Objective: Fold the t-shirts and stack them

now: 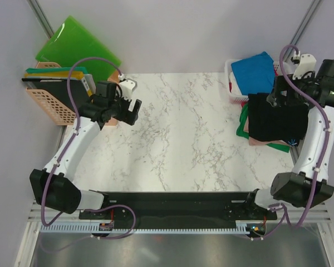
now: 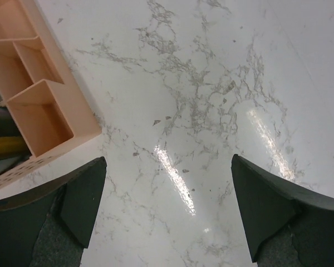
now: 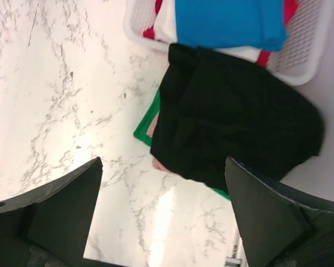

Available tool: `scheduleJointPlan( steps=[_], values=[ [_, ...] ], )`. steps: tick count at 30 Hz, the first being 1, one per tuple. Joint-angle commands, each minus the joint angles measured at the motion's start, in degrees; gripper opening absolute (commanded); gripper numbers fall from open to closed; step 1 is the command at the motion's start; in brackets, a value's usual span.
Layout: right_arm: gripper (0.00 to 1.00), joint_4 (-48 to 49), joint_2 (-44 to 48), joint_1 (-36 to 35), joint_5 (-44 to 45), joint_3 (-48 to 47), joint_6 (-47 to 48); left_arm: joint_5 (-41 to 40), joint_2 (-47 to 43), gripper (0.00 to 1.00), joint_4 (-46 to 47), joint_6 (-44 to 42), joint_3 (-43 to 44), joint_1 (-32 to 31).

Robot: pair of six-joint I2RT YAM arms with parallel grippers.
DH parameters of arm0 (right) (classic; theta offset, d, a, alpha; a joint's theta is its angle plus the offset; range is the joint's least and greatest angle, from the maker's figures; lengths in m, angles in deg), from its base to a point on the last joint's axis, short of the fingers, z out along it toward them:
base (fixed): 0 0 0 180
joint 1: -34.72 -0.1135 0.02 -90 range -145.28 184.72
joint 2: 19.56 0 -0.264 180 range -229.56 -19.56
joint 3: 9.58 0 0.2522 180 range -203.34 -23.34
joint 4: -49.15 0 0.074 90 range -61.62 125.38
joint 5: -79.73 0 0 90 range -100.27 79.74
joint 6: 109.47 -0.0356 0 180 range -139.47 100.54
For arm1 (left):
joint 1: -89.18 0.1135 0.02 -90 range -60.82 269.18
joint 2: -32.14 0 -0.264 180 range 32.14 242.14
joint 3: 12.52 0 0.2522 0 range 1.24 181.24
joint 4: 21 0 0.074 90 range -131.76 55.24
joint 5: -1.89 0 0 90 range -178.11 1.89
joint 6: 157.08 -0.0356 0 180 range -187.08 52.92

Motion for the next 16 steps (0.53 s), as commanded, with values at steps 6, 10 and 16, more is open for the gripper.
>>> scheduleJointPlan(
  steps=[6, 10, 16],
  values=[
    [0.98, -1.9, -5.6, -0.1, -1.1, 11.5, -5.3, -22.6, -10.9, 1.0, 5.3, 15.0, -2.8, 0.2],
    [0.98, 3.8, 1.2, -0.1, -4.1, 17.4, -5.8, -35.3, -16.2, 1.0, 16.6, 9.7, -9.5, 0.2],
    [0.98, 10.0, 9.5, -0.1, -5.6, 15.0, -12.0, -38.2, -23.9, 1.0, 26.7, 7.2, -17.3, 0.5]
  ],
)
